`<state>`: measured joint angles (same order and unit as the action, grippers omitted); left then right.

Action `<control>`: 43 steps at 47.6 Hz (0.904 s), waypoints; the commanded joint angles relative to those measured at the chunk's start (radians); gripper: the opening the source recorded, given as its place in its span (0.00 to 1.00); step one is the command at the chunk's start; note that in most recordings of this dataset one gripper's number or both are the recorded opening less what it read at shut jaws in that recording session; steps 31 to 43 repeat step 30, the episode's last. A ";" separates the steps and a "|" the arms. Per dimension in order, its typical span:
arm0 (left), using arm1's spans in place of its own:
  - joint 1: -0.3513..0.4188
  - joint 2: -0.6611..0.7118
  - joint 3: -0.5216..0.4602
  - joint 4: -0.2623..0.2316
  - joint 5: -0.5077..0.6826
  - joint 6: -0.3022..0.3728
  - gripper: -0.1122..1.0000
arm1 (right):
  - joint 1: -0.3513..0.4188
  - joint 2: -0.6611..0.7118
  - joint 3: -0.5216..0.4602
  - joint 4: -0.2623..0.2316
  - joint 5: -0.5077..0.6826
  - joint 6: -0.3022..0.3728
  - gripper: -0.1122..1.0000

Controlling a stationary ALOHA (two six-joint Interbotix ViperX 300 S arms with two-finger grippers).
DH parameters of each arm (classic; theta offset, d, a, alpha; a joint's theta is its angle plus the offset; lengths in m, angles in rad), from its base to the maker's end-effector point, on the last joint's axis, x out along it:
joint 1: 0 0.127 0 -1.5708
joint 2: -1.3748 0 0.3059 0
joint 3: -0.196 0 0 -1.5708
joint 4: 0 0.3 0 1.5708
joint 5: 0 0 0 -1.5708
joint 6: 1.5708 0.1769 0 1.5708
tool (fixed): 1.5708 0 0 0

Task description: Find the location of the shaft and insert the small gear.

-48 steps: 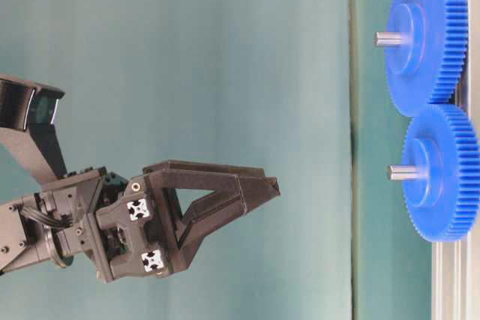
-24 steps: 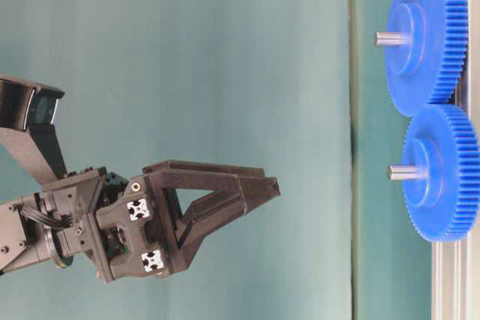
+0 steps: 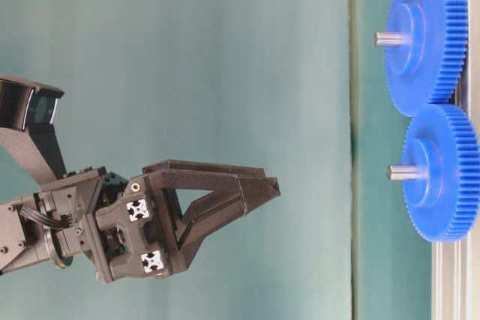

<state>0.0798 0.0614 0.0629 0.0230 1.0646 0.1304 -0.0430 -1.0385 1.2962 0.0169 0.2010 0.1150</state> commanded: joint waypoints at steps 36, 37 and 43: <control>-0.005 -0.020 -0.021 0.003 -0.021 0.000 0.79 | -0.002 0.006 -0.006 0.003 -0.009 0.012 0.13; -0.005 -0.020 -0.021 0.003 -0.021 0.000 0.79 | -0.002 0.006 -0.006 0.003 -0.009 0.012 0.13; -0.005 -0.020 -0.021 0.003 -0.021 0.000 0.79 | -0.002 0.006 -0.006 0.003 -0.009 0.012 0.13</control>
